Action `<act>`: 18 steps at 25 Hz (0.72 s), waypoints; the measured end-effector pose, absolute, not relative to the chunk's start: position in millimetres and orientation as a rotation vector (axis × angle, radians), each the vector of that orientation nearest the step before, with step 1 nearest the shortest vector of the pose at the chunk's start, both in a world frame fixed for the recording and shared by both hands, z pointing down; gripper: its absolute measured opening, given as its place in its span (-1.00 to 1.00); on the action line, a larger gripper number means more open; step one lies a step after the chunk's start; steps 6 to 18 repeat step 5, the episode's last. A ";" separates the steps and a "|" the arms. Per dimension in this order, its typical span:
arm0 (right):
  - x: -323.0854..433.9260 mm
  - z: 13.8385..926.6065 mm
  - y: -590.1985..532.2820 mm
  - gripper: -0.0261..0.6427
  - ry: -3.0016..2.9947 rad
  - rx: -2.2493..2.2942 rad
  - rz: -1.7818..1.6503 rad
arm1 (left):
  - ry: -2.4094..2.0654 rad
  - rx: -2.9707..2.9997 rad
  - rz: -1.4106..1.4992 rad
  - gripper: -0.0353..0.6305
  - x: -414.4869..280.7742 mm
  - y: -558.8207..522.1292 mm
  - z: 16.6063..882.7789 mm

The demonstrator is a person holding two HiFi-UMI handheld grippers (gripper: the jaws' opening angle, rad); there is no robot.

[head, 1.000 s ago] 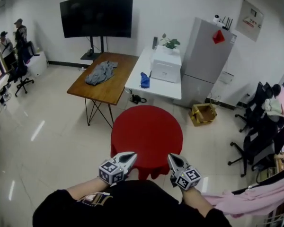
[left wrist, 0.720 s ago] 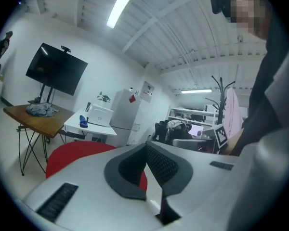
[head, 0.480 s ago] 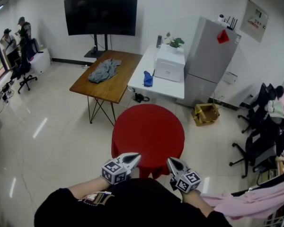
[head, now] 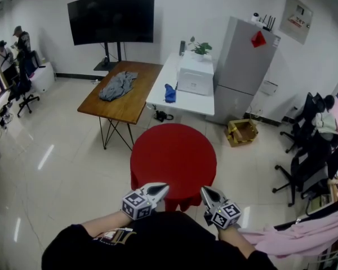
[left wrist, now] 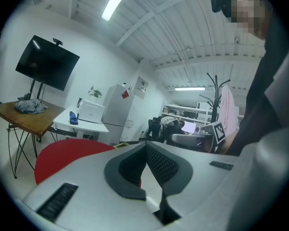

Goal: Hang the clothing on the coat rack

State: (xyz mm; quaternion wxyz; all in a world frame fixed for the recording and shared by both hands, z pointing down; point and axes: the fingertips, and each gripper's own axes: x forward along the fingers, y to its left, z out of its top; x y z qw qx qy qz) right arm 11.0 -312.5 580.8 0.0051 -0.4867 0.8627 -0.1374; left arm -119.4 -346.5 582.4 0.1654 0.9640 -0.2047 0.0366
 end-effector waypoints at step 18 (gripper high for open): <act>14.8 578.3 -313.4 -0.92 2.704 -1.533 -0.420 | -0.582 2.736 0.098 -0.89 -118.9 -347.9 583.3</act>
